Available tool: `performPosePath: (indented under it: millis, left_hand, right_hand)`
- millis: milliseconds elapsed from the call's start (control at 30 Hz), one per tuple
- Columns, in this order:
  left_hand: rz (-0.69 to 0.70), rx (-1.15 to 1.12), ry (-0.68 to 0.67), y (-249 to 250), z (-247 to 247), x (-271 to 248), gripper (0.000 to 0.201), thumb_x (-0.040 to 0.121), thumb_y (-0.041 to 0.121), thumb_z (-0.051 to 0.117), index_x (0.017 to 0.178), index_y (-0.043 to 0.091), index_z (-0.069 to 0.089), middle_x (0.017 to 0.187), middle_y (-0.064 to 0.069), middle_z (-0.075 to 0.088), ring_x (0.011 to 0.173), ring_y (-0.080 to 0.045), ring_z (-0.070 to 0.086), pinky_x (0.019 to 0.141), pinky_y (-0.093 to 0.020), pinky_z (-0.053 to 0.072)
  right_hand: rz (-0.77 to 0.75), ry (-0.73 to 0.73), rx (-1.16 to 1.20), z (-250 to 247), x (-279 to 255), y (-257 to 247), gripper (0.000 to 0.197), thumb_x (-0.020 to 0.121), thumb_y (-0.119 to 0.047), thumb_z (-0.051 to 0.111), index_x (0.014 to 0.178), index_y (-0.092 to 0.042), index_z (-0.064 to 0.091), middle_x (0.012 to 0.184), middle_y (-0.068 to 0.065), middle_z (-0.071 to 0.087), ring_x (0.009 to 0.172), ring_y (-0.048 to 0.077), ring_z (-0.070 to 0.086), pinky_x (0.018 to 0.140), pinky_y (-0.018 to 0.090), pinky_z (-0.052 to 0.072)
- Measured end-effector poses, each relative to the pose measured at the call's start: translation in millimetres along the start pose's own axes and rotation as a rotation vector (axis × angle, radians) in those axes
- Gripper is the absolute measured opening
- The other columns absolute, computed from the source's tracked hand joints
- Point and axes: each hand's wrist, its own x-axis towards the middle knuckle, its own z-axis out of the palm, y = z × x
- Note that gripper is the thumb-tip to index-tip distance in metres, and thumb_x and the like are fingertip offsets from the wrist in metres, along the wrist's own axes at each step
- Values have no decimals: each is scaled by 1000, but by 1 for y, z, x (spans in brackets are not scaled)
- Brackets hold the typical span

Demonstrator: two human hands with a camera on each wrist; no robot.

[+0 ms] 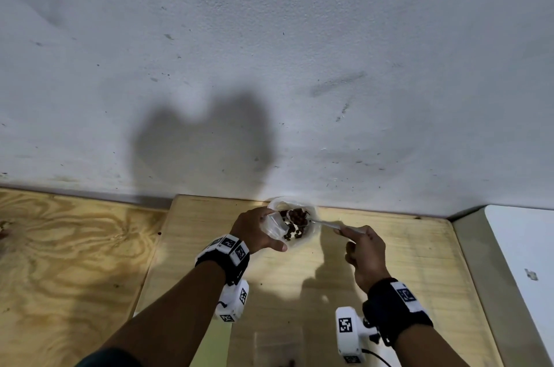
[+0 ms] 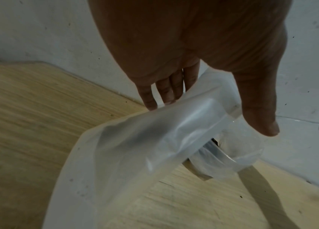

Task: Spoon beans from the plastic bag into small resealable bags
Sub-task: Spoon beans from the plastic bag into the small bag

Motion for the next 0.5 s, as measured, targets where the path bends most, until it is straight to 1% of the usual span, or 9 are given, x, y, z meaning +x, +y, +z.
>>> performPosePath:
  millis: [67, 200, 300, 333, 400, 500]
  left_hand:
    - [-6, -3, 4, 0, 0, 1, 106, 44, 50, 93, 137, 26, 50, 136, 4, 57, 122, -15, 54, 101, -30, 45]
    - [-11, 2, 9, 0, 2, 2, 107, 44, 53, 92, 138, 26, 49, 136, 3, 57, 122, -16, 54, 101, -29, 45]
    - [-14, -2, 8, 0, 4, 1, 107, 43, 55, 91, 137, 28, 49, 136, 4, 56, 122, -16, 54, 102, -29, 45]
    - [-13, -4, 8, 0, 4, 1, 107, 43, 55, 91, 137, 28, 49, 137, 4, 56, 122, -16, 53, 102, -29, 44]
    - [-12, -3, 6, 0, 4, 1, 107, 44, 54, 91, 138, 27, 48, 138, 3, 55, 123, -16, 53, 102, -29, 44]
    - [-6, 7, 3, 0, 4, 0, 108, 44, 56, 91, 138, 26, 48, 138, 3, 56, 122, -16, 54, 101, -29, 44]
  right_hand:
    - [-52, -29, -27, -4, -5, -4, 32, 88, 1, 65, 69, -14, 45, 84, 15, 74, 46, 14, 27, 46, 27, 22]
    - [-168, -87, -58, -6, -13, -2, 31, 89, 2, 64, 69, -12, 43, 74, 13, 72, 41, 13, 26, 40, 22, 22]
    - [-220, -80, -79, -5, -12, 8, 37, 87, 1, 67, 67, -14, 40, 77, 23, 63, 43, 14, 27, 40, 22, 23]
    - [-242, -76, -99, -4, -11, 11, 39, 87, 0, 68, 66, -16, 40, 78, 23, 60, 45, 14, 28, 41, 22, 25]
    - [-303, -73, -141, -3, -11, 17, 45, 86, -3, 72, 60, -23, 41, 74, 20, 58, 47, 15, 31, 46, 25, 28]
    - [-428, -86, -195, -2, -17, 20, 48, 84, -3, 75, 57, -26, 42, 61, 7, 51, 51, 17, 34, 55, 31, 30]
